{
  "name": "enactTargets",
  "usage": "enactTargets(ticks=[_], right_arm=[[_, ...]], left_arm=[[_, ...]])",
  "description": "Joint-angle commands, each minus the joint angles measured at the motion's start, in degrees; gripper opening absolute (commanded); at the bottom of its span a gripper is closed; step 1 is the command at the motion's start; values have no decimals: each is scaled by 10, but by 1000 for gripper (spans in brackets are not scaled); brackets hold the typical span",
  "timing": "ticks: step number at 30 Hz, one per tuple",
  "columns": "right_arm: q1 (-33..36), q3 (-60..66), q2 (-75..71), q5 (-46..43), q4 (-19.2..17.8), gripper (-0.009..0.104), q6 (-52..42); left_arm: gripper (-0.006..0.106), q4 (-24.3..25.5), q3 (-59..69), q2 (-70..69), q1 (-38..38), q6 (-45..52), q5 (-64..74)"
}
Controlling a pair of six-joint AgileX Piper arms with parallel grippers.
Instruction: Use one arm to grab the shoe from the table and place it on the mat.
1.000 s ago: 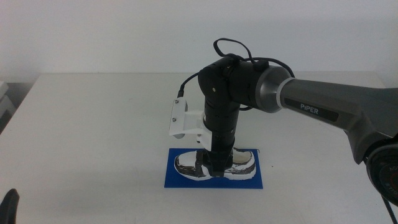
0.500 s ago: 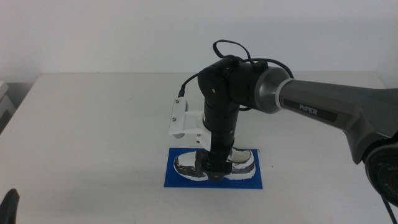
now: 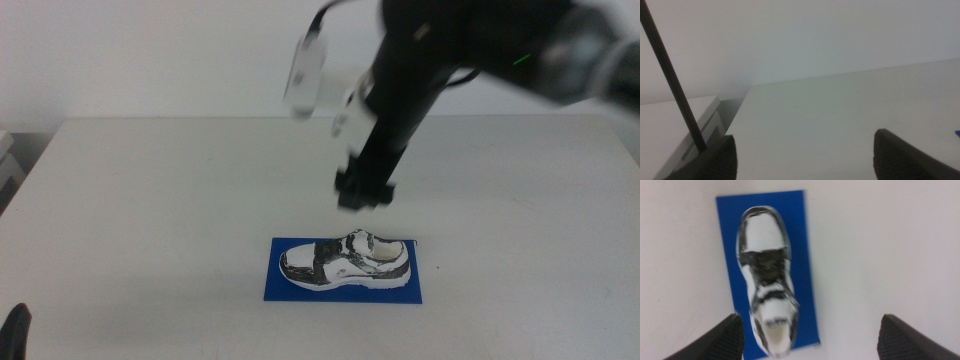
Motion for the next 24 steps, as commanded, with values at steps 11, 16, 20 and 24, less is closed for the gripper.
enactTargets(ticks=[11, 16, 20, 24], right_arm=[[-101, 111, -264, -113, -37, 77, 296], [-178, 265, -387, -233, -37, 73, 318], [-216, 379, -487, -318, -37, 72, 323], [-228, 504, -583, -397, -37, 71, 350]], left_arm=[[94, -5, 3, -4, -2, -3, -46], [94, -5, 3, -4, -2, -3, -46], [94, -5, 3, -4, -2, -3, -46], [94, -5, 3, -4, -2, -3, -46]])
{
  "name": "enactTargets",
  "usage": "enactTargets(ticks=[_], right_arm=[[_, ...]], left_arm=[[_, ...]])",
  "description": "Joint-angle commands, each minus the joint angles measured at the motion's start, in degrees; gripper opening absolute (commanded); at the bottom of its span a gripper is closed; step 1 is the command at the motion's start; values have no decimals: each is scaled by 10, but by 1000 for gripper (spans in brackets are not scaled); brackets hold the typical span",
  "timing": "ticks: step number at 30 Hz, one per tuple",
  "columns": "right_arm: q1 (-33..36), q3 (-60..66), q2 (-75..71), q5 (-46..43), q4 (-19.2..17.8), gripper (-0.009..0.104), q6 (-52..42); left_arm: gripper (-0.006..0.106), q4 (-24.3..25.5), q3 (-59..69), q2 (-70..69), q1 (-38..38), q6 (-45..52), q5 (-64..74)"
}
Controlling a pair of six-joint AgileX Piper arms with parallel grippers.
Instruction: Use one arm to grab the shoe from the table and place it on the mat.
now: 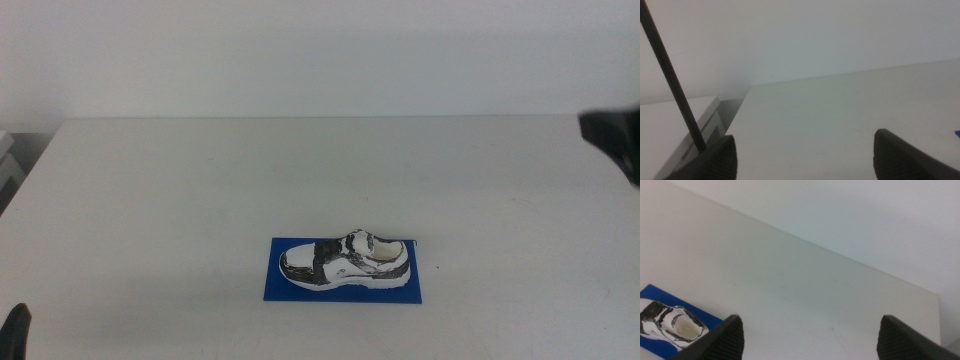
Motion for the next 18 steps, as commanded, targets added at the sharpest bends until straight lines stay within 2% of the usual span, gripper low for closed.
enactTargets(ticks=[1, 5, 13, 18], right_arm=[[-6, 51, -58, -89, -6, 71, 14], [-6, 166, -140, -186, -6, 71, 38], [-6, 392, -283, -443, -6, 71, 51], [-6, 460, -341, -469, 3, 71, 51]], left_arm=[[94, -5, 3, -4, -2, -3, -46], [94, -5, 3, -4, -2, -3, -46], [94, -5, 3, -4, -2, -3, -46], [94, -5, 3, -4, -2, -3, -46]])
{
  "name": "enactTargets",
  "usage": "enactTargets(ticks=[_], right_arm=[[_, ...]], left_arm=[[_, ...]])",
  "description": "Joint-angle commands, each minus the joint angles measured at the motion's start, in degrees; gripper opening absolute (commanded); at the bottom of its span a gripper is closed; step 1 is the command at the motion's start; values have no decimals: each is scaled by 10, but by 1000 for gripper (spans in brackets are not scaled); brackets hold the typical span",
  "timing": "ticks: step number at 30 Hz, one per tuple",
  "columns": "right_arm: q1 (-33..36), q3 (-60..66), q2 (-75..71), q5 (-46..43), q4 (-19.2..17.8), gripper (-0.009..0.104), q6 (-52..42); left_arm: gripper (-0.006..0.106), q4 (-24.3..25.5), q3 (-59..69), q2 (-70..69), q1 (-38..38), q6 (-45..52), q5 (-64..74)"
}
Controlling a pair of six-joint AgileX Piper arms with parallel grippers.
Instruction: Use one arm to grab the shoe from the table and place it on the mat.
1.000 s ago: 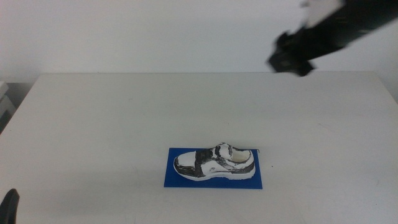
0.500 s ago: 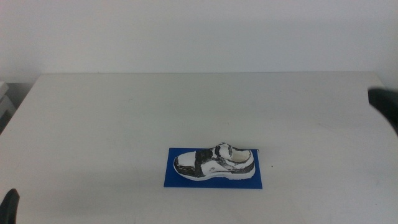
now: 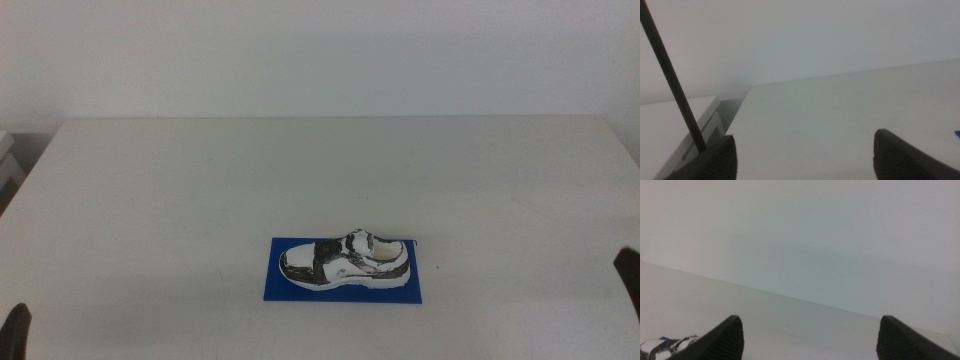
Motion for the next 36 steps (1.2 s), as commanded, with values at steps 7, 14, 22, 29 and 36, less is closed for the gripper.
enactTargets(ticks=[7, 14, 22, 29, 36], right_arm=[[-5, 67, -68, -39, 0, 71, -2], [-5, 90, -123, 39, -9, 71, -2], [-5, 90, -203, 121, -9, 71, -2], [-5, 90, -210, 162, -9, 71, -2], [-5, 90, -210, 179, -9, 71, -2]], left_arm=[[94, -5, 3, -4, -2, -3, -46], [94, -5, 3, -4, -2, -3, -46], [94, -5, 3, -4, -2, -3, -46], [94, -5, 3, -4, -2, -3, -46], [94, -5, 3, -4, -2, -3, -46]])
